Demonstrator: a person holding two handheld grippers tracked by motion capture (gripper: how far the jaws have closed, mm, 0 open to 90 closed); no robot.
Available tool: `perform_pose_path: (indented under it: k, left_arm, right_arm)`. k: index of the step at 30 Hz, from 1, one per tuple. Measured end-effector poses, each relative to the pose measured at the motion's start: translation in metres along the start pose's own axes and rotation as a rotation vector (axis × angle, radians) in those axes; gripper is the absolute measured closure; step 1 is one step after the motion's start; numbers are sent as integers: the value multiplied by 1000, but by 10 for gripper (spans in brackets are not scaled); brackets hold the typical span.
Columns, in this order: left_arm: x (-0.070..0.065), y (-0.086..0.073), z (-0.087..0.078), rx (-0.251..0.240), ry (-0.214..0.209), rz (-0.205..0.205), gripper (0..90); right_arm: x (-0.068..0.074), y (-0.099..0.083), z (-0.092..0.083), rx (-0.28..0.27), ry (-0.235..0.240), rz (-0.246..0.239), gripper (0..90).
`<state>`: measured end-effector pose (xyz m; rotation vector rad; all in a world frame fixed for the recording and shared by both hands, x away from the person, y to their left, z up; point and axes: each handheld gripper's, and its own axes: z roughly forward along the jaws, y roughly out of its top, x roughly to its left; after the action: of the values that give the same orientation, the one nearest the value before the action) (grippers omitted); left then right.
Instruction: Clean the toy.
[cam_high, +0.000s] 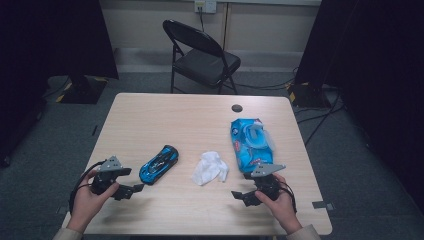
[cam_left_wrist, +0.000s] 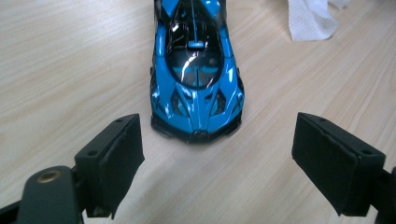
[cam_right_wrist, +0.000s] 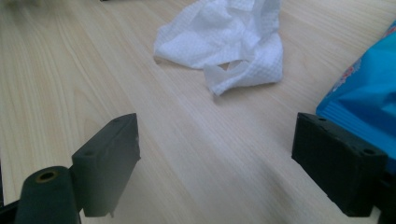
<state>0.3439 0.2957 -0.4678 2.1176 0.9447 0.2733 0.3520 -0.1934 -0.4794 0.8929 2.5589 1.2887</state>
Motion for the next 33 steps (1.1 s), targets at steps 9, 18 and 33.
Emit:
perform_pose_path:
  k: [9,18,33]
  left_arm:
    - [0,-14,0,1,-7,-4,162]
    - [-3,-24,12,55,-4,29,162]
    - [-1,-32,18,47,11,133,154]
  right_arm:
    - [-4,-13,-7,18,-11,-5,149]
    - [-6,-26,-5,55,-31,-33,149]
    - [-7,-34,1,67,-73,-94,144]
